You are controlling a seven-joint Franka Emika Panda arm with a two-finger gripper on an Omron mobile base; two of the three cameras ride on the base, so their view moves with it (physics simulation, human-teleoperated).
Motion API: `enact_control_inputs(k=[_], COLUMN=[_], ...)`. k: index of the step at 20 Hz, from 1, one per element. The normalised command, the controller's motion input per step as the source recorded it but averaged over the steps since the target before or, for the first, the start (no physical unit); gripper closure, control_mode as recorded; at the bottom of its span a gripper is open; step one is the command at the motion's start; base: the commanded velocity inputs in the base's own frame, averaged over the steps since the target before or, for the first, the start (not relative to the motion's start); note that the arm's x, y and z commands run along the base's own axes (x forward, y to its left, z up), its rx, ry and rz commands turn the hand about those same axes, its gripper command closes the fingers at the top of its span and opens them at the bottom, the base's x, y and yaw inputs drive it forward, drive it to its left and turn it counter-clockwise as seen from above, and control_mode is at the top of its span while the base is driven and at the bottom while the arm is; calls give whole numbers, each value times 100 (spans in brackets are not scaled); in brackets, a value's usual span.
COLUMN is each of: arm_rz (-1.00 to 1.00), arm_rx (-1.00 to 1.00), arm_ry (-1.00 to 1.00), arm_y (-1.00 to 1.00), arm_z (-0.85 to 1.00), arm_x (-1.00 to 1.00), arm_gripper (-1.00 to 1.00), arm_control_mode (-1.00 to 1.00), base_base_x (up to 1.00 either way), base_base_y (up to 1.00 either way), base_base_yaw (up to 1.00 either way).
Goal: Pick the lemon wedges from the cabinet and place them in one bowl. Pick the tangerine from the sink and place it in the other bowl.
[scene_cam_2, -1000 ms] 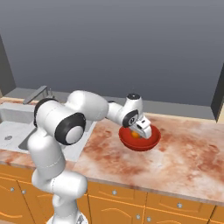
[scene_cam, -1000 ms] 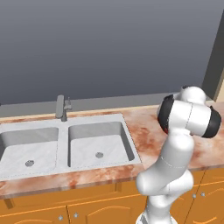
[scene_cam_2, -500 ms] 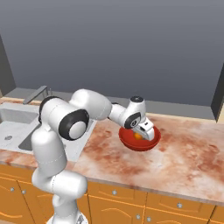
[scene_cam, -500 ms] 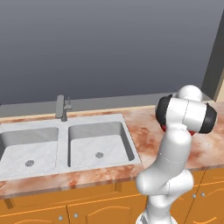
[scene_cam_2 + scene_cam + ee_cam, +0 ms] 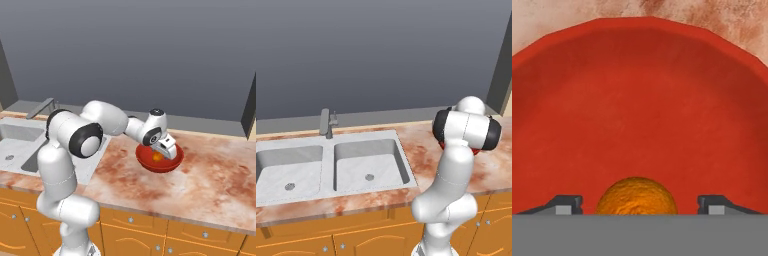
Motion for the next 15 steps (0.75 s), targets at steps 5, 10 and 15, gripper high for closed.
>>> enact_control_inputs(k=[5,10,15], arm_rz=[0,-7,-1], arm_rx=[0,10,6], arm_ry=[0,1,0], arm_y=[0,0,24], arm_z=[3,67,74], arm_x=[0,-12,-35], arm_gripper=[-100,-100,-100], arm_control_mode=[-100,-100,-100], base_base_x=[0,0,0], base_base_y=[0,0,0], base_base_yaw=[0,0,0])
